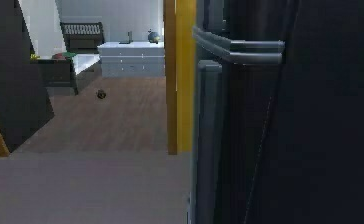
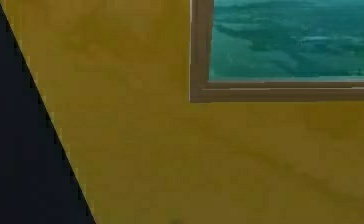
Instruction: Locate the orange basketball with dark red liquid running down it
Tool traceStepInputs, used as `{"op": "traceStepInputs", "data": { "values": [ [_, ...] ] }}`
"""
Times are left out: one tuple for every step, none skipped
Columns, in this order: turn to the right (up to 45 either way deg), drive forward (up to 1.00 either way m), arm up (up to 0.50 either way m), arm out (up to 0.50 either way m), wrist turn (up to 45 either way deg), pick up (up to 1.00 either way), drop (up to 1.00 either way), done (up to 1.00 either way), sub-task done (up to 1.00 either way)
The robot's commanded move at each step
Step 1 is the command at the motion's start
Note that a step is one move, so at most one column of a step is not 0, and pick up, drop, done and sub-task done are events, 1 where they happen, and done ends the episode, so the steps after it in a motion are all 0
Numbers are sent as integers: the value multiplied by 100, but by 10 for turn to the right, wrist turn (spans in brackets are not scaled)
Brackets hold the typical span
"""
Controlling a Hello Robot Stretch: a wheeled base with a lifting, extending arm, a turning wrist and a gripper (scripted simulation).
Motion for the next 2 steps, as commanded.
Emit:
{"op": "traceStepInputs", "data": {
  "values": [
    [-240, 0, 0, 0, 0, 0, 0, 0, 0],
    [0, 100, 0, 0, 0, 0, 0, 0, 0]
  ]
}}
